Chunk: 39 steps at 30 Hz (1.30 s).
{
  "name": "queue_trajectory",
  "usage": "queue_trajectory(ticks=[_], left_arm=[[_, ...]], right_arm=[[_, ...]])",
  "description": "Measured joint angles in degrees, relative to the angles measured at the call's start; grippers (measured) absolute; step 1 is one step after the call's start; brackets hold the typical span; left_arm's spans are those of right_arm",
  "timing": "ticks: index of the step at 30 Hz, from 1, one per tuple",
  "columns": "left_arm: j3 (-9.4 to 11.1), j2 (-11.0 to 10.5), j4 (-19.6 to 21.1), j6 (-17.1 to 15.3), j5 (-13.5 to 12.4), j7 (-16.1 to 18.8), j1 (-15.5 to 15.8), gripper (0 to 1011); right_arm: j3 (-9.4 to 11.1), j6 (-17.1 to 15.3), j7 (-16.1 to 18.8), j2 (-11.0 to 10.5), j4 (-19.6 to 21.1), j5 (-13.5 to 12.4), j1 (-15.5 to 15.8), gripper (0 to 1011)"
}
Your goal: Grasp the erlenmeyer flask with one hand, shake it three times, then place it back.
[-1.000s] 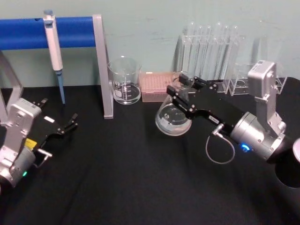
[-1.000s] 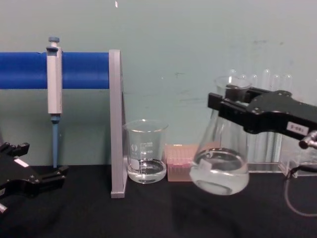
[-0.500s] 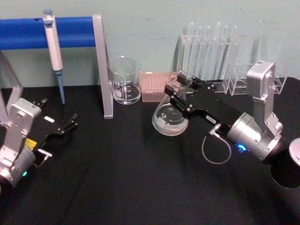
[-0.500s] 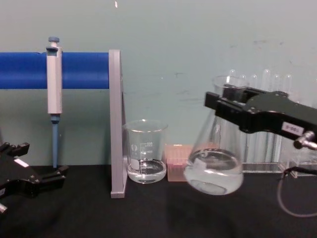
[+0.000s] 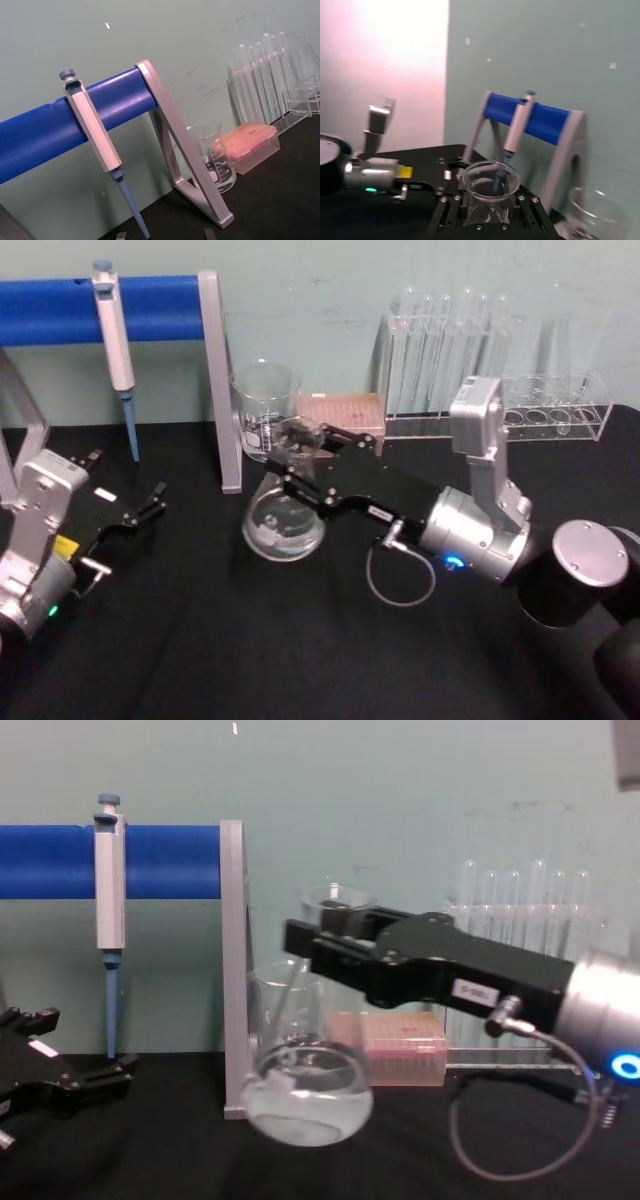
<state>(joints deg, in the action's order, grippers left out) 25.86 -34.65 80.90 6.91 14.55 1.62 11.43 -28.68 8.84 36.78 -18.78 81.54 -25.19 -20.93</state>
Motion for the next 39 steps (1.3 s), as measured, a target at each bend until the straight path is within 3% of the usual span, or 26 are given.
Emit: queue_trajectory(ticks=[11, 21, 27, 34, 39], left_arm=[[0.0, 0.0, 0.0, 0.0, 0.0, 0.0, 0.0, 1001], [0.0, 0.0, 0.0, 0.0, 0.0, 0.0, 0.0, 1001], [0.0, 0.0, 0.0, 0.0, 0.0, 0.0, 0.0, 1001], [0.0, 0.0, 0.0, 0.0, 0.0, 0.0, 0.0, 1001], [0.0, 0.0, 0.0, 0.0, 0.0, 0.0, 0.0, 1001]], right_arm=[[-3.8, 0.3, 3.0, 0.9, -1.8, -1.6, -2.3, 450], [-3.9, 0.9, 1.4, 0.3, -1.7, -2.0, -2.1, 450], [-1.9, 1.4, -2.8, -0.9, 0.4, -0.7, -0.2, 450], [2.7, 1.2, -9.3, -3.2, 4.7, 1.4, 3.9, 450], [7.2, 0.8, -14.3, -5.4, 8.5, 2.9, 8.0, 450]])
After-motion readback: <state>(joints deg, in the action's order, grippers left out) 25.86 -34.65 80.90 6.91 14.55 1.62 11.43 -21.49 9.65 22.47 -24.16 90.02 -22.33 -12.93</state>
